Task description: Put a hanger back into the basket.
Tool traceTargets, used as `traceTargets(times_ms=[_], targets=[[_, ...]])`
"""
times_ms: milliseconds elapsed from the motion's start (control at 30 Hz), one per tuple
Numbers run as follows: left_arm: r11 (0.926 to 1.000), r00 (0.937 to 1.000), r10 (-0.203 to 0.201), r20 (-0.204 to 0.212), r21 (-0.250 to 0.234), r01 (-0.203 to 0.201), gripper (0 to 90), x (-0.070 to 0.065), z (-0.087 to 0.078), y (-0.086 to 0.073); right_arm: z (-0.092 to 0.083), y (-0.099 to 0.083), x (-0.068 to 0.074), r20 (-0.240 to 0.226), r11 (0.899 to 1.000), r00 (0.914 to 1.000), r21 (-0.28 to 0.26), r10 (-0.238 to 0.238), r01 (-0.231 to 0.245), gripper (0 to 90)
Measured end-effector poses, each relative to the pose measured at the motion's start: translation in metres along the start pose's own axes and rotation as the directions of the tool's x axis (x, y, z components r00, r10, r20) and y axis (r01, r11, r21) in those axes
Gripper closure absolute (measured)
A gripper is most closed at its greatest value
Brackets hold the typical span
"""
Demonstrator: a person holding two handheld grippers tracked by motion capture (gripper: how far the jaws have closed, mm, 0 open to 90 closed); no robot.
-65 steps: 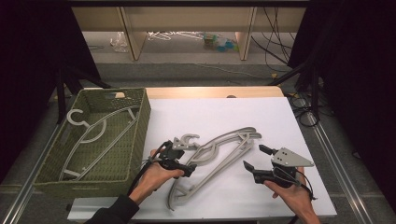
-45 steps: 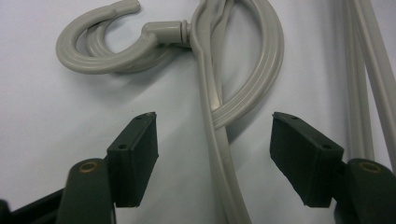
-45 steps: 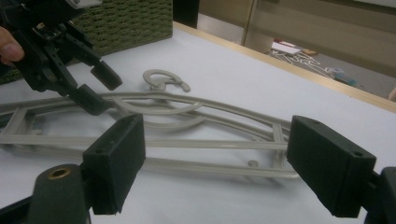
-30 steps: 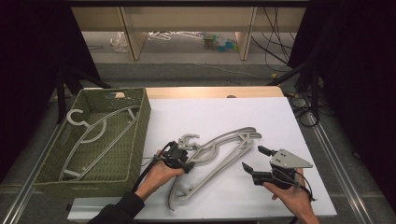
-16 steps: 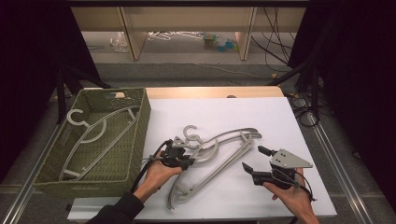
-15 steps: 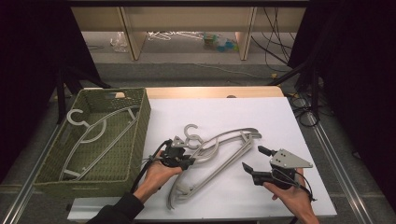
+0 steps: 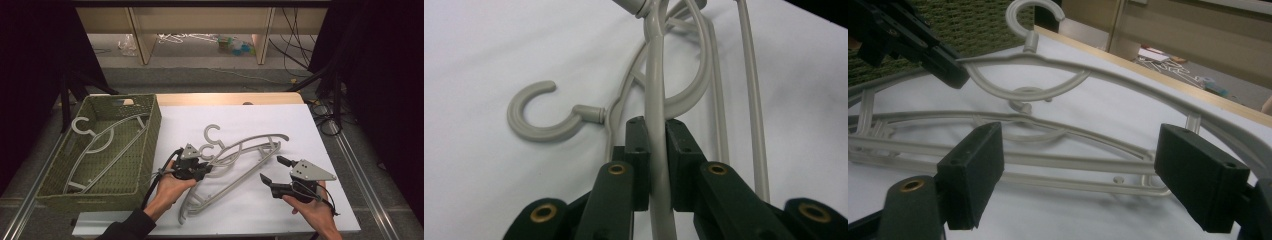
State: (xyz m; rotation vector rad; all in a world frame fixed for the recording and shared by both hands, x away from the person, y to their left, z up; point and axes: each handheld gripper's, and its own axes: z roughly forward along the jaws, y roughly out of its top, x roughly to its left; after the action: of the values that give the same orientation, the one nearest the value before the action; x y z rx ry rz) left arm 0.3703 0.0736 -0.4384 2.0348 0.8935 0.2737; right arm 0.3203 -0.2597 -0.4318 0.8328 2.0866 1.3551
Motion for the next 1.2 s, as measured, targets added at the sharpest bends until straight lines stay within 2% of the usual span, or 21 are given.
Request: traceTargets(times_ms=[100,133,233,267,300,333,367,567,633,700,800,867,900,933,1033,1200], targets=[[0.9994,0.9999,-0.016,-0.002,-0.03,0.016,81.5,-0.002,-0.005,0.003,0.0,0.0,0.001,-0.021,1.0,0.9998,0.006,0.003,-0.003,20.8],[0.9996,1.0,-0.006,0.001,-0.027,0.007,81.5,-0.001,-0.008,0.005,0.0,0.0,0.001,-0.003,1.0,0.9999,-0.008,-0.016,0.016,20.8],[0.998,0.9999,-0.011,-0.012,-0.062,0.01,81.6,-0.002,-0.014,0.009,-0.001,0.001,0.003,-0.013,1.0,0.9999,-0.004,-0.005,0.005,20.9],[0.9985,0.9999,-0.006,-0.01,-0.055,0.006,81.6,-0.001,-0.017,0.011,-0.001,0.001,0.003,-0.003,1.0,0.9999,-0.015,-0.013,0.013,20.8],[0.9965,0.9996,-0.025,-0.015,-0.08,0.023,81.5,-0.002,-0.017,0.013,-0.002,0.002,0.003,-0.004,1.0,1.0,-0.022,-0.009,0.009,20.9],[0.9975,0.9998,-0.002,-0.019,-0.071,0.0,81.5,0.0,-0.02,0.014,-0.003,0.002,0.004,-0.015,1.0,0.9999,-0.015,-0.004,0.003,20.9],[0.9954,0.9996,-0.016,-0.025,-0.095,0.013,81.5,-0.001,-0.021,0.016,-0.003,0.002,0.005,-0.01,1.0,0.9998,-0.024,-0.015,0.015,20.9],[0.9894,0.9978,-0.057,-0.034,-0.136,0.052,81.5,0.006,-0.035,0.024,-0.002,0.001,0.007,-0.022,1.0,0.9997,-0.016,-0.008,0.008,20.7],[0.9855,0.9972,-0.071,-0.025,-0.156,0.066,81.6,0.009,-0.04,0.027,-0.002,0.001,0.007,-0.022,1.0,0.9997,-0.014,-0.003,0.003,20.6],[0.9847,0.9966,-0.072,-0.039,-0.162,0.065,81.5,0.01,-0.047,0.031,-0.002,0.001,0.006,-0.024,1.0,0.9997,-0.009,-0.003,0.002,20.6],[0.9786,0.9954,-0.087,-0.041,-0.191,0.077,81.6,0.014,-0.058,0.036,-0.002,0.001,0.006,-0.019,1.0,0.9998,-0.017,-0.004,0.003,20.6],[0.9769,0.9957,-0.08,-0.046,-0.202,0.07,81.6,0.016,-0.066,0.04,-0.002,0.001,0.006,-0.024,1.0,0.9997,-0.01,-0.003,0.003,20.6],[0.9767,0.9949,-0.088,-0.049,-0.201,0.076,81.6,0.017,-0.07,0.042,-0.002,0.001,0.006,-0.023,1.0,0.9997,-0.01,-0.004,0.004,20.6],[0.9744,0.9939,-0.097,-0.052,-0.209,0.084,81.6,0.017,-0.073,0.043,-0.002,0.001,0.005,-0.014,1.0,0.9997,-0.023,-0.018,0.018,20.6],[0.9672,0.9921,-0.118,-0.042,-0.231,0.105,81.6,0.023,-0.087,0.049,-0.002,0.001,0.004,-0.015,1.0,0.9997,-0.023,-0.017,0.017,20.6],[0.9621,0.9921,-0.106,-0.066,-0.259,0.086,81.6,0.032,-0.116,0.058,-0.002,0.001,0.004,-0.015,1.0,0.9998,-0.02,-0.013,0.013,20.6]])
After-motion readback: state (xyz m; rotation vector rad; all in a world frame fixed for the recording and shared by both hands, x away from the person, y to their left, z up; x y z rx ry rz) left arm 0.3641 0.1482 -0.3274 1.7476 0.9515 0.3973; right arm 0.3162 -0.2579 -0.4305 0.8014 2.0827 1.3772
